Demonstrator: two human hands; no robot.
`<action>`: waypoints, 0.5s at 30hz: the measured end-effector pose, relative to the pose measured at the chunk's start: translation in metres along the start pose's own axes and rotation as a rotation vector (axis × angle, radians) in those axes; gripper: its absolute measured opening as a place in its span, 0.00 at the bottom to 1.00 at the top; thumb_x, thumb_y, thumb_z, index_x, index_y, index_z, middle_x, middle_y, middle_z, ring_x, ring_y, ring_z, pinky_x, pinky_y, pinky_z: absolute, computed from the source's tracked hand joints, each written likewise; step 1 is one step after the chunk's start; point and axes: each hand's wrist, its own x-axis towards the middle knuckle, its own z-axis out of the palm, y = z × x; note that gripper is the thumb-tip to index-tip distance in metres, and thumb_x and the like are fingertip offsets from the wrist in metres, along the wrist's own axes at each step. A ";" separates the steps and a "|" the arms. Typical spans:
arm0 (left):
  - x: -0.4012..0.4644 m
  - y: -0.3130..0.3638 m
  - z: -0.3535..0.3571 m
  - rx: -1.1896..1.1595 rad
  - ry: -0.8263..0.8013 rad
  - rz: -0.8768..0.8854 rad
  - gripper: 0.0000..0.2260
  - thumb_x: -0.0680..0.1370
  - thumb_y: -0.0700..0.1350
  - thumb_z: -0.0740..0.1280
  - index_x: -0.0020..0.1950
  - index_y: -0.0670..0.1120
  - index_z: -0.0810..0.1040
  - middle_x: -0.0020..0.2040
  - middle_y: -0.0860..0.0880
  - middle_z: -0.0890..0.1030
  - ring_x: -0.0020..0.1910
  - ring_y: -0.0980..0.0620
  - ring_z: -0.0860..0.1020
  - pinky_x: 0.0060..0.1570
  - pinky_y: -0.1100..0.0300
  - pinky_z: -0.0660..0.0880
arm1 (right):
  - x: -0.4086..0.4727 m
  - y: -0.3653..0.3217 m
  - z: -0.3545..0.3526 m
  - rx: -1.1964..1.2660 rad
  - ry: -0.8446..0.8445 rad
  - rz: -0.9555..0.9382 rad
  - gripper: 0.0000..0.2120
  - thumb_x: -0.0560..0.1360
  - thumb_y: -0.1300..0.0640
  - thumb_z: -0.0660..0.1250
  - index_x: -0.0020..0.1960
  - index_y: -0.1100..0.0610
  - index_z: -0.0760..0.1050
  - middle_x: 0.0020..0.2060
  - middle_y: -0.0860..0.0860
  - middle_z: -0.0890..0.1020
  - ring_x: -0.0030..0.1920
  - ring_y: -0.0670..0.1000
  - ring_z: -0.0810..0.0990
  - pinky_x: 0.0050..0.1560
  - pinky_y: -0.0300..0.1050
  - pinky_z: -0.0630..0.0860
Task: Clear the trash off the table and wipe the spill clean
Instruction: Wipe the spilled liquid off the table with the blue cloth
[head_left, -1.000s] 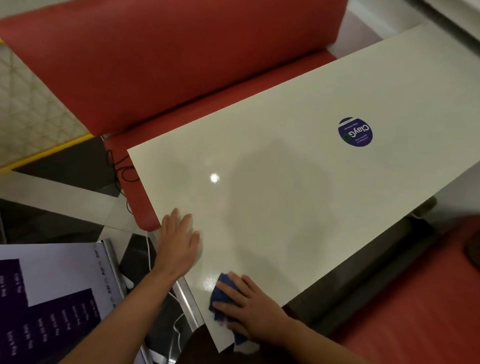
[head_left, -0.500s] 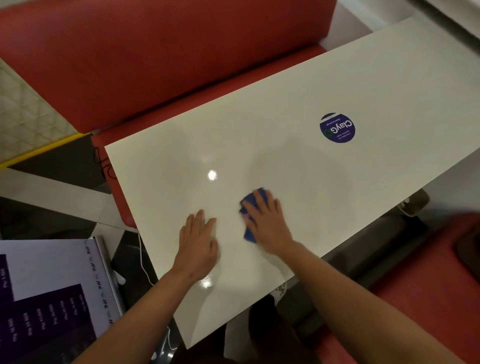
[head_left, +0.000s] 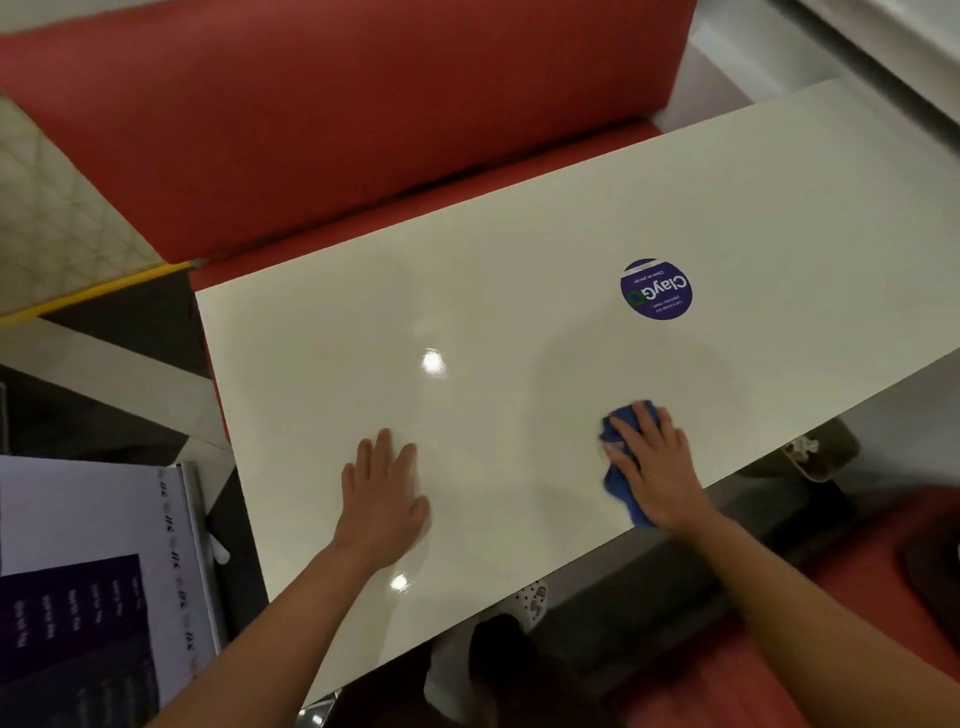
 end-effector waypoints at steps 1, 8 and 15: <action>0.000 0.002 0.000 -0.010 0.000 -0.003 0.32 0.80 0.54 0.61 0.81 0.50 0.53 0.83 0.42 0.44 0.81 0.37 0.42 0.78 0.40 0.49 | 0.023 0.006 -0.012 0.051 0.024 0.080 0.32 0.82 0.39 0.43 0.81 0.50 0.61 0.81 0.56 0.57 0.80 0.65 0.51 0.72 0.67 0.60; 0.002 -0.005 -0.006 -0.023 0.006 0.020 0.28 0.81 0.50 0.61 0.80 0.52 0.57 0.83 0.43 0.47 0.81 0.39 0.46 0.77 0.42 0.51 | 0.088 -0.079 -0.009 -0.072 0.147 -0.089 0.26 0.82 0.46 0.52 0.76 0.53 0.68 0.78 0.62 0.65 0.75 0.71 0.63 0.67 0.69 0.68; 0.000 -0.013 -0.007 -0.071 -0.015 0.041 0.30 0.82 0.44 0.61 0.83 0.50 0.54 0.84 0.44 0.45 0.82 0.40 0.45 0.79 0.44 0.49 | -0.027 -0.144 0.058 -0.114 0.042 -0.568 0.21 0.87 0.45 0.51 0.79 0.46 0.64 0.82 0.53 0.55 0.82 0.60 0.50 0.78 0.57 0.49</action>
